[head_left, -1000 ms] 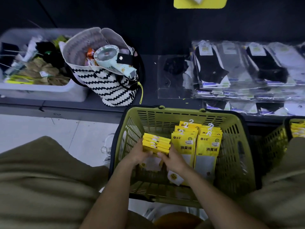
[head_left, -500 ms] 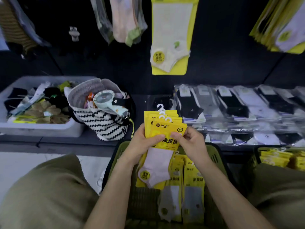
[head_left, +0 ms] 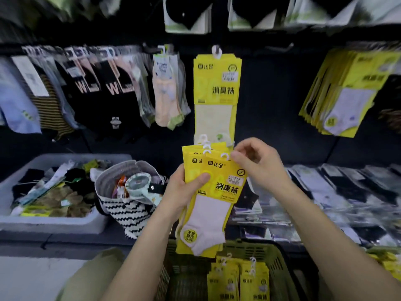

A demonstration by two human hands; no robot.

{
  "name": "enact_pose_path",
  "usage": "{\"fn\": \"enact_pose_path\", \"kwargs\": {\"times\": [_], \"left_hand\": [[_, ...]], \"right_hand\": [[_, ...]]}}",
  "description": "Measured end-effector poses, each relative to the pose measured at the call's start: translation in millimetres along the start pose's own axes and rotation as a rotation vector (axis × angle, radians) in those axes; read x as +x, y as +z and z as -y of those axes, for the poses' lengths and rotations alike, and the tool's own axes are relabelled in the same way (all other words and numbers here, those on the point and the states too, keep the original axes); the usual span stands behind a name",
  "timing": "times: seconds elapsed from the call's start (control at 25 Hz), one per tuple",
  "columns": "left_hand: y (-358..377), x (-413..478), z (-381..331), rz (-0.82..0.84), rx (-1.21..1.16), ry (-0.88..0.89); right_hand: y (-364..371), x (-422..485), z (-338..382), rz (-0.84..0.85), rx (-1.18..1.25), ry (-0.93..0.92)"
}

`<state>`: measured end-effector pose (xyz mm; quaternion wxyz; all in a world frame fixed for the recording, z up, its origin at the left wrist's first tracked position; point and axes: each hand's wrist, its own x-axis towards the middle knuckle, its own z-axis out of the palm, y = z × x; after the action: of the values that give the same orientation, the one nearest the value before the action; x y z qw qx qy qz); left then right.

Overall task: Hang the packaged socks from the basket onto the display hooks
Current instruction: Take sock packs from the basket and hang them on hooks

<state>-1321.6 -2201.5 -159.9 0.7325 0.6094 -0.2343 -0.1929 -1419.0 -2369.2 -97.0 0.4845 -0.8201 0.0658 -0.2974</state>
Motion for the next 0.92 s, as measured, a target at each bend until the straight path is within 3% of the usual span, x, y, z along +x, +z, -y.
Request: {"fn": "enact_pose_path", "kwargs": {"times": [0.28, 0.52, 0.92], "left_hand": [[-3, 39, -41, -0.016, 0.04, 0.104], [-18, 67, -85, -0.1, 0.011, 0.21], [-57, 66, -120, -0.216, 0.065, 0.279]], "right_hand": [[-11, 67, 44, 0.086, -0.438, -0.172], [-34, 137, 99, -0.081, -0.374, -0.163], [-20, 183, 114, -0.088, -0.512, -0.124]]}}
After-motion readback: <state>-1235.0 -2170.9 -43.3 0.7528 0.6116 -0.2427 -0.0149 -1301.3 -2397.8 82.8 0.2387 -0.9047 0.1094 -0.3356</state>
